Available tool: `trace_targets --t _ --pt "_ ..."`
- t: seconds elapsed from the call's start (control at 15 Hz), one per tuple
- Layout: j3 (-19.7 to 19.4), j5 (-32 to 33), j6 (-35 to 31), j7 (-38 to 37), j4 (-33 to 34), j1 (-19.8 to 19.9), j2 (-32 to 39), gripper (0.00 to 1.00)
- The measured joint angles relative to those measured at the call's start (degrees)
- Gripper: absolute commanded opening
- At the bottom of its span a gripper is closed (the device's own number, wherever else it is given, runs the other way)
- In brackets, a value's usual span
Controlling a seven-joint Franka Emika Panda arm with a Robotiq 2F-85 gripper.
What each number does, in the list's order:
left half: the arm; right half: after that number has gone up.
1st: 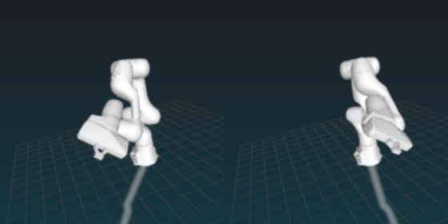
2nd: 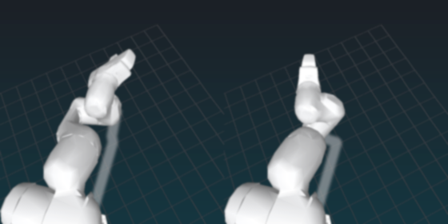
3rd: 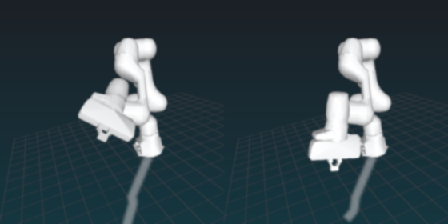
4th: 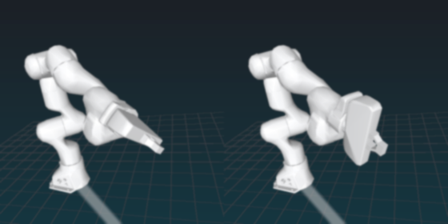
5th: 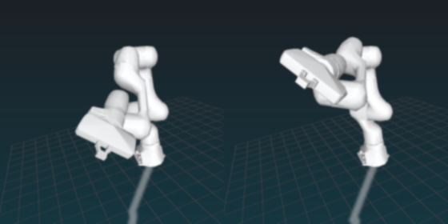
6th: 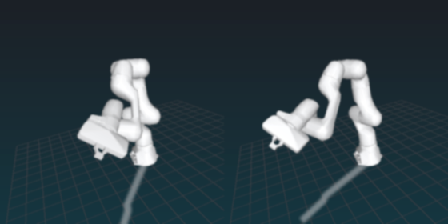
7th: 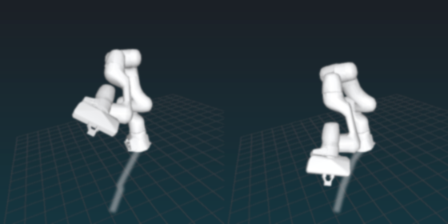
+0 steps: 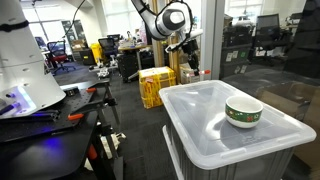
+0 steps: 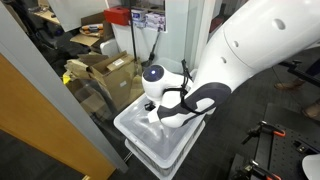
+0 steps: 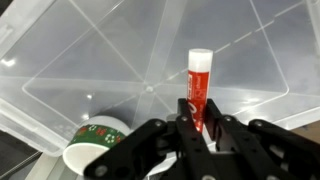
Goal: Put the orange marker in the bowl
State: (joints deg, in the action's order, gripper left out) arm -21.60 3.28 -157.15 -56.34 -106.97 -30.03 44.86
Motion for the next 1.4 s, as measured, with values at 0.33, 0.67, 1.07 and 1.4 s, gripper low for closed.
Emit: trace_targets --t 0.33,0.67,1.07,1.4 --pt "-10.0 11.2 2.5 -9.6 -4.0 -6.2 -3.5 0.05" --pt "-14.5 21.4 7.1 -17.4 -4.7 -8.5 -4.1 0.05" --pt "-15.2 31.7 11.4 -27.4 -4.7 -8.6 -3.6 0.05" --pt "-14.0 39.7 14.2 -35.8 -4.4 -6.9 -3.0 0.05"
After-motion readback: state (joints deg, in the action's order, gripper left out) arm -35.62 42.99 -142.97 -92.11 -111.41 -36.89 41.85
